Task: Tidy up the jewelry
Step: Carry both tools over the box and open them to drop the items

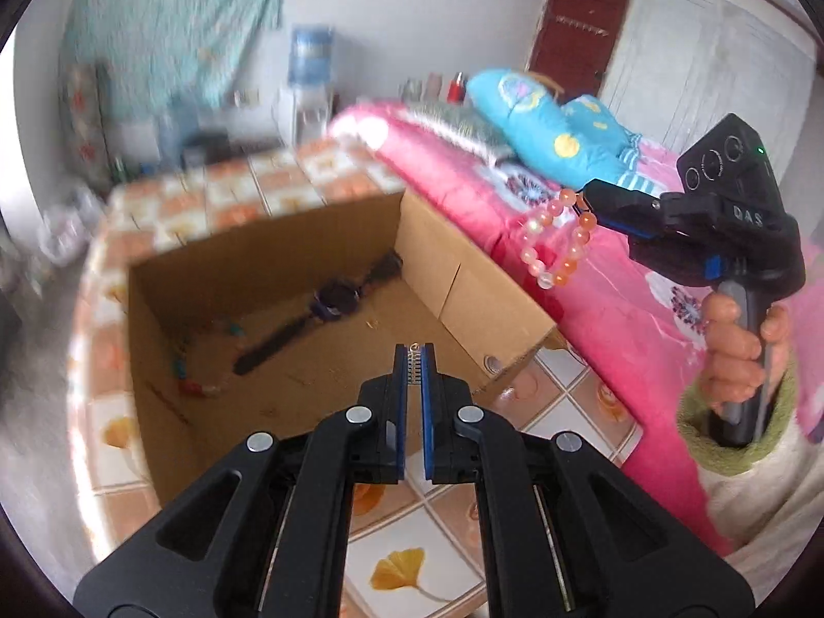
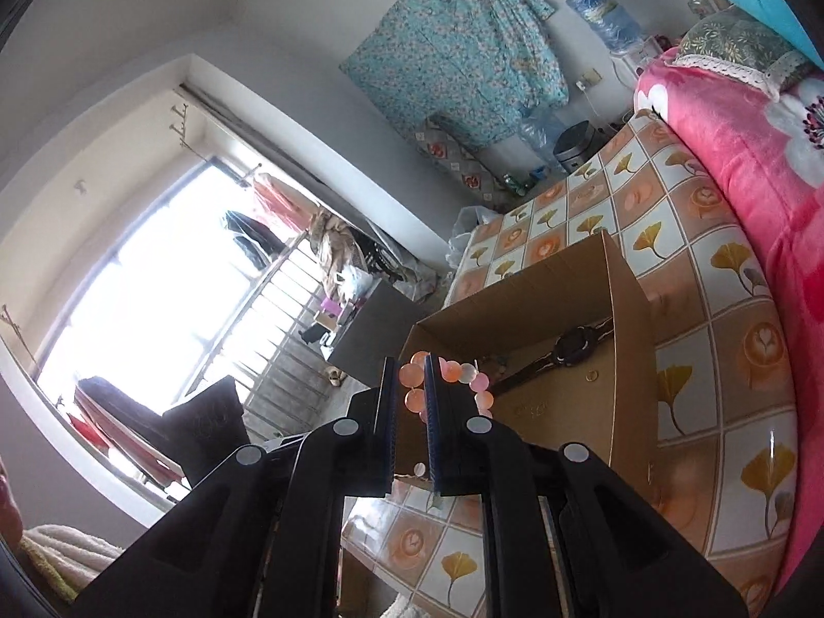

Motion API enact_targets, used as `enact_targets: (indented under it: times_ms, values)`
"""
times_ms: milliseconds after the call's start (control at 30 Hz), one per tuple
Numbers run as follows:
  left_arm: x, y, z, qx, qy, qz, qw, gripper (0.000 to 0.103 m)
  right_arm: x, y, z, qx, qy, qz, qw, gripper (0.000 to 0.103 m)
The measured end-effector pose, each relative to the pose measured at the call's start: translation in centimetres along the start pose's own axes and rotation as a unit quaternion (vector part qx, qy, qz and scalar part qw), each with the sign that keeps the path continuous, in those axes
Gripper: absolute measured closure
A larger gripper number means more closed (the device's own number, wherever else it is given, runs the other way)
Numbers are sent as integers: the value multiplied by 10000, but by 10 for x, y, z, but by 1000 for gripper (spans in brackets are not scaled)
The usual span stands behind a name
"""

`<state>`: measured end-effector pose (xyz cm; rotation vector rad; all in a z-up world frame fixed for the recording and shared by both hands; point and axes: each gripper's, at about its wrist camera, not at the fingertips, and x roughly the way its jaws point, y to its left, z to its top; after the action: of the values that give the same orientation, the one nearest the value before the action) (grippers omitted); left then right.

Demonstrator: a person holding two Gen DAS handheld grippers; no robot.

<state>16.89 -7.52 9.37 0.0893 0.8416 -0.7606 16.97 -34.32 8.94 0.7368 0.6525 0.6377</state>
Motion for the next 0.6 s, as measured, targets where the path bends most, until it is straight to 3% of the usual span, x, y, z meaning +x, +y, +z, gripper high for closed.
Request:
enact_targets:
  times_ms: [67, 233, 400, 500, 600]
  values:
    - [29, 13, 6, -258, 400, -279, 9985, 99, 21, -10, 6, 1, 327, -101, 9994, 93]
    - [89, 31, 10, -682, 1250, -565, 9882, 99, 51, -34, 13, 108, 788, -262, 9965, 93]
    - [128, 43, 12, -978, 2011, -577, 9730, 99, 63, -45, 20, 135, 985, -424, 9941, 93]
    - [136, 47, 12, -1049, 2203, -596, 9679, 96, 70, -48, 22, 71, 1155, -584, 9916, 93]
    - [136, 50, 12, -1094, 2170, -625, 9680, 83, 75, -47, 23, -52, 1309, -742, 9886, 93]
